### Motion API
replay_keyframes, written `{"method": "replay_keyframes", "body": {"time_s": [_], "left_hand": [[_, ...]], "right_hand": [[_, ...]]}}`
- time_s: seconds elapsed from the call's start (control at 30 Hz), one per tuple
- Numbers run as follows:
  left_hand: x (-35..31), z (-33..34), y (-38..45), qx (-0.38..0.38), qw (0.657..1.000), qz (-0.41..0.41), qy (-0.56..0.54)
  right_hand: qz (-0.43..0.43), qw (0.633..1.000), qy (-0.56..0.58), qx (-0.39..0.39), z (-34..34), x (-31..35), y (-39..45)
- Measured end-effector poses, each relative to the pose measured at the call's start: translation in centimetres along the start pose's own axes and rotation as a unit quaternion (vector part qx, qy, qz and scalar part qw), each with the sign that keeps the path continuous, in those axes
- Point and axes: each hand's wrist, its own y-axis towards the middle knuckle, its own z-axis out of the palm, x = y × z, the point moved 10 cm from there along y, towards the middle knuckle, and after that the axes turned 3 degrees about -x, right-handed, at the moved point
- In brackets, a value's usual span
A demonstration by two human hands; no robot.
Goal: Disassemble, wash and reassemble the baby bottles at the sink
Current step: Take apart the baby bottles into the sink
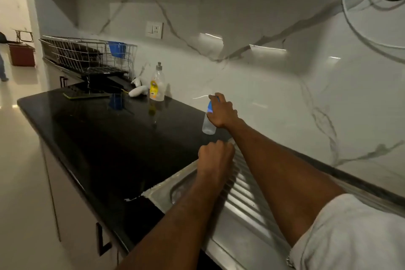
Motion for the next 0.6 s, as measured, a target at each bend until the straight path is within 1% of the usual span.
{"method": "replay_keyframes", "body": {"time_s": [0.03,0.13,0.17,0.23,0.37,0.47,0.6], "left_hand": [[-0.1,0.3,0.0,0.004,1.0,0.004,0.0],[-0.9,0.5,-0.2,0.01,0.999,0.024,-0.02],[-1.1,0.6,-0.2,0.012,0.999,0.029,-0.027],[-1.5,0.6,-0.1,0.016,0.998,0.036,-0.04],[-1.9,0.5,-0.1,0.026,0.998,0.047,-0.036],[-2.0,0.6,-0.2,0.029,0.998,0.053,-0.029],[-2.5,0.2,-0.5,0.02,0.996,0.08,-0.04]], "right_hand": [[-0.003,1.0,0.008,-0.008,0.3,-0.1,0.0],[-0.009,0.995,0.052,-0.082,-0.6,-0.5,-0.4],[-0.002,0.993,0.069,-0.094,-0.7,-0.8,-0.7],[0.008,0.992,0.091,-0.09,-0.6,-1.5,-1.1],[-0.034,0.993,0.081,-0.073,-1.0,-1.3,-1.4],[-0.044,0.995,0.065,-0.065,-2.4,-1.3,-2.7],[-0.035,0.988,0.073,-0.134,-7.1,-3.6,-7.3]]}}
